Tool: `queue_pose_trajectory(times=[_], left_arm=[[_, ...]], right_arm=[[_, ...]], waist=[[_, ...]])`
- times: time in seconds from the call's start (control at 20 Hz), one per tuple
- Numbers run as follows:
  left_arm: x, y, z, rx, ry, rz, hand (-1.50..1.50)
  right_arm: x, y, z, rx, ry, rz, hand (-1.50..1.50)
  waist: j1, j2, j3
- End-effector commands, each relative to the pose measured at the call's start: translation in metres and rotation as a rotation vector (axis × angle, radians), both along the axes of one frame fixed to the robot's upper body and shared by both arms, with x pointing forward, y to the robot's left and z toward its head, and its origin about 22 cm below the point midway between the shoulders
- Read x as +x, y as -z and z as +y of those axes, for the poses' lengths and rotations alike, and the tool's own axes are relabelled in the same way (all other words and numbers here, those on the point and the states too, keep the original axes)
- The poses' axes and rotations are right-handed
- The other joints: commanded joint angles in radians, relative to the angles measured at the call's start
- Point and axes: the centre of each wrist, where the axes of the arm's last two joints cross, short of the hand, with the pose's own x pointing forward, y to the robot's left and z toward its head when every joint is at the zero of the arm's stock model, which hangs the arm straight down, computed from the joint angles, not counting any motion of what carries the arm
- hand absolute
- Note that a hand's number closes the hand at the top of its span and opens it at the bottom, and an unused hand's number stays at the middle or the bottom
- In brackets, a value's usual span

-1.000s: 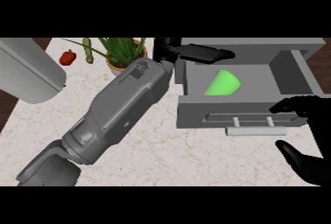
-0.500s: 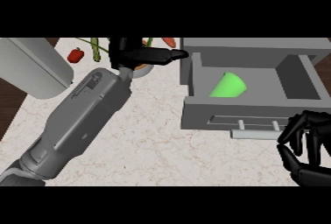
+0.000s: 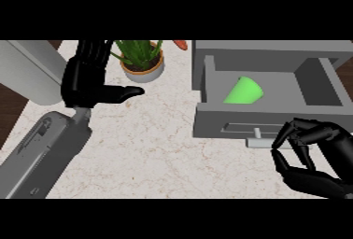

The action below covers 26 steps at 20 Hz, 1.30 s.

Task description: Pick up the cup, place it into the drawer and close the drawer

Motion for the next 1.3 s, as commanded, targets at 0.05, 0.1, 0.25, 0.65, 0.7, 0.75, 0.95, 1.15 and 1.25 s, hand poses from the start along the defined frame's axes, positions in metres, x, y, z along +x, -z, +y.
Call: queue_pose_trajectory(times=[0.05,0.1,0.25,0.65,0.7,0.75,0.95,1.15,1.25], left_arm=[[-0.025,0.009,0.03,-0.022,0.006,0.014,-1.5],[-0.032,0.017,0.032,-0.007,0.028,0.016,-1.5],[-0.042,0.03,0.05,-0.001,-0.014,-0.002,-1.5],[-0.07,0.047,0.104,-0.009,-0.017,0.017,-1.5],[-0.083,0.06,0.111,-0.012,-0.027,0.018,-1.5],[-0.088,0.034,0.117,-0.018,0.002,0.018,-1.5],[-0.081,0.055,0.122,-0.031,-0.017,-0.005,-1.5],[-0.081,0.055,0.135,-0.01,-0.034,0.004,-1.5],[-0.088,0.055,0.125,-0.029,-0.002,-0.004,-1.5]], right_arm=[[0.012,0.005,0.008,-0.244,-0.049,-0.05,1.5],[0.004,0.006,0.004,-0.325,-0.071,-0.089,1.5],[0.016,0.032,0.019,-0.446,-0.087,-0.094,1.5],[0.062,0.077,0.057,-0.549,-0.041,-0.089,-1.5],[0.058,0.086,0.044,-0.571,-0.035,-0.068,-1.5],[0.072,0.095,0.058,-0.583,-0.022,-0.051,-1.5],[0.075,0.126,0.043,-0.674,-0.04,-0.038,-1.5],[0.118,0.137,0.052,-0.673,-0.053,0.009,-1.5],[0.119,0.155,0.064,-0.665,-0.052,0.004,-1.5]], waist=[[0.003,0.003,0.0],[0.004,0.001,0.0],[0.002,0.006,0.0],[-0.013,0.008,0.0],[-0.014,0.007,0.0],[0.002,0.007,0.0],[-0.016,0.008,0.0],[-0.01,0.011,0.0],[-0.011,0.009,0.001]])
